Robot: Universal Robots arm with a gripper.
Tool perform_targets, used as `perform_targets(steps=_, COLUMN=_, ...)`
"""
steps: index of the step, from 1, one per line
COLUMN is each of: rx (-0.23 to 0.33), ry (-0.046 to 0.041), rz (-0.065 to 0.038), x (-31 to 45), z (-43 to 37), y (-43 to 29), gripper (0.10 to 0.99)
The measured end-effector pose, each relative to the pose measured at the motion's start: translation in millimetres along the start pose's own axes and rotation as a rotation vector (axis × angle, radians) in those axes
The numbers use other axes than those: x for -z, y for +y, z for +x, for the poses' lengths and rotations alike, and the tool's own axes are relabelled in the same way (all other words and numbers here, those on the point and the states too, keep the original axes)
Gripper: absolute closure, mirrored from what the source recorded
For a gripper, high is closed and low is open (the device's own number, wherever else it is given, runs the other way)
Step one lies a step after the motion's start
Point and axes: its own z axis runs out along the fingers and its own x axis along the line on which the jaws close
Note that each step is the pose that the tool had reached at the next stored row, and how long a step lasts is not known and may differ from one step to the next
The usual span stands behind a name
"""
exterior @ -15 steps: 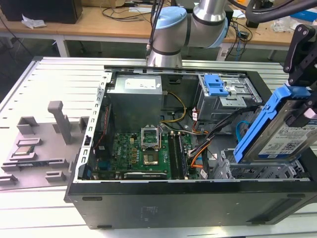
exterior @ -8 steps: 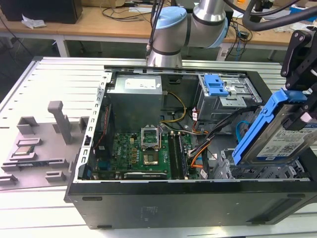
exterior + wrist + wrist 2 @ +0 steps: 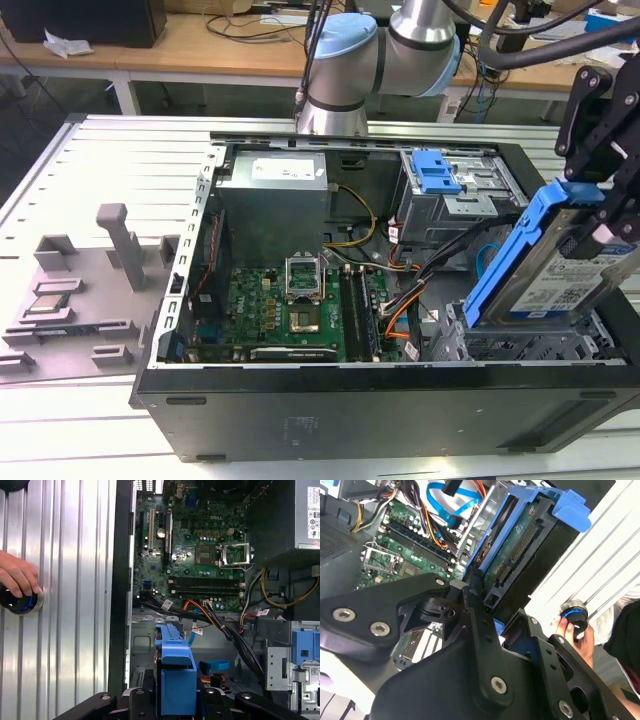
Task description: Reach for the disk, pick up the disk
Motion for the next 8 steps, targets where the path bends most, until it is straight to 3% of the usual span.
perform_targets(steps=8, rx=0.001, ry=0.0001, rz=0.0, x=-0.1, z=-1.2, y=0.0, gripper=0.718)
